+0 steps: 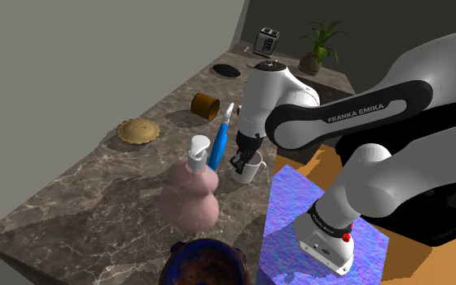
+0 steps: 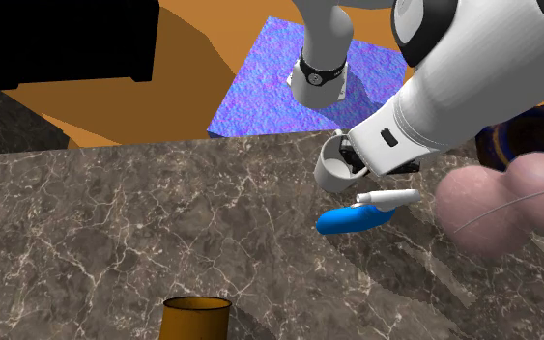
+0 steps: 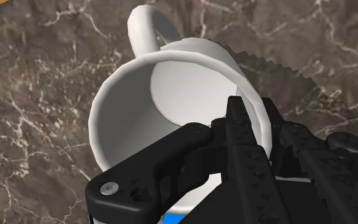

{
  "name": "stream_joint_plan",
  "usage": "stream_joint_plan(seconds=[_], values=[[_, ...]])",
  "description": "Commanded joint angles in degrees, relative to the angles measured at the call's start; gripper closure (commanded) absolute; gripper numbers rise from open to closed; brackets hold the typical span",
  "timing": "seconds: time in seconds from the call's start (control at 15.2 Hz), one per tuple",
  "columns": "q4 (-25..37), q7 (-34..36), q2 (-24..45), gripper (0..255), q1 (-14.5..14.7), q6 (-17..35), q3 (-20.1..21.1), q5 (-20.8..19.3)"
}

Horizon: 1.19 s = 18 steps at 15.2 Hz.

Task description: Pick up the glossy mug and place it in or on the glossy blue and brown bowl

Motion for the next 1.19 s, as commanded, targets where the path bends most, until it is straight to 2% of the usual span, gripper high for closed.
stream_joint_plan(seconds=[0.0, 0.2, 1.12], values=[[0.0, 0.0, 0.0, 255, 0.0, 0.0, 0.0, 0.0], [0.0, 0.0, 0.0, 255, 0.0, 0.0, 0.0, 0.0], [7.0, -0.7, -6.4, 255, 0.1, -13.3, -2.2, -0.8]])
